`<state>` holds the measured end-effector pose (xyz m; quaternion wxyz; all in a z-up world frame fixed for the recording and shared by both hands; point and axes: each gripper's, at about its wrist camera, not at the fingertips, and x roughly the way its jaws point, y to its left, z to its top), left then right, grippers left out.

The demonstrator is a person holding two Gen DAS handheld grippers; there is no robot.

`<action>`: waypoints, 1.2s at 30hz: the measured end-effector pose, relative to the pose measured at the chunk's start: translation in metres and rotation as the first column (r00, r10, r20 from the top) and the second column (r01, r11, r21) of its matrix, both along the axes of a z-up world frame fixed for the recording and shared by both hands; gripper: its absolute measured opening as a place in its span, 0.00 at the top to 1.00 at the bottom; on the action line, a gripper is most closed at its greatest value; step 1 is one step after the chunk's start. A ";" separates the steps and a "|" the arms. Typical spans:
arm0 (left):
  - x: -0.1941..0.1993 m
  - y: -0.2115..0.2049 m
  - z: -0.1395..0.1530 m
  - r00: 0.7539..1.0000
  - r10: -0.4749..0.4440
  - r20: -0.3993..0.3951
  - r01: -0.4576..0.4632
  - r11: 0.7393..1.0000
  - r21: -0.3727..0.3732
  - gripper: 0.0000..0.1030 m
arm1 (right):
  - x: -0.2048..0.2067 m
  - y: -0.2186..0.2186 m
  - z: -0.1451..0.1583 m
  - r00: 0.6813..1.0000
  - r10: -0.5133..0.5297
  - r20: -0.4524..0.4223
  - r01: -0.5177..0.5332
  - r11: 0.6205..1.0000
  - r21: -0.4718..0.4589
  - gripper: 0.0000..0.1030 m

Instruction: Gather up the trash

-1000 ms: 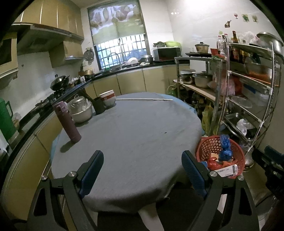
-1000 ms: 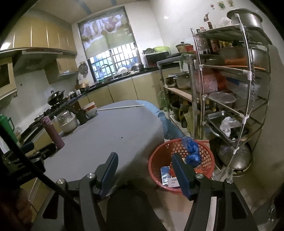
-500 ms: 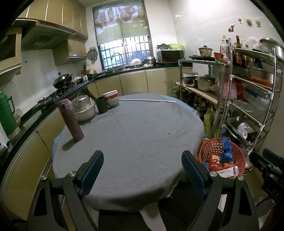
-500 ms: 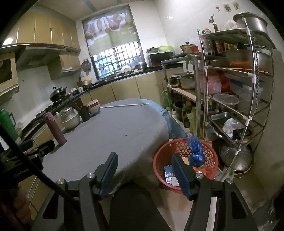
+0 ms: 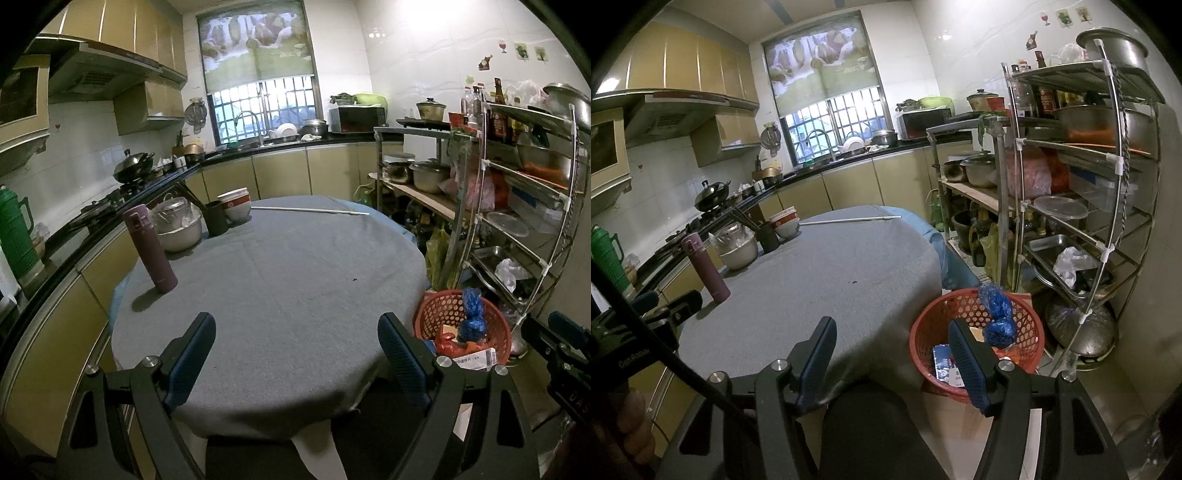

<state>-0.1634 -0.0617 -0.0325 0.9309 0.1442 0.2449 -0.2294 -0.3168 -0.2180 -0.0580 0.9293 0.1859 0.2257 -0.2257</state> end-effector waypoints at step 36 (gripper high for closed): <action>0.005 0.012 0.005 0.998 0.057 0.009 -0.056 0.998 -0.039 0.13 | 0.006 0.029 0.009 0.999 0.042 0.004 -0.041 0.990 -0.138 0.35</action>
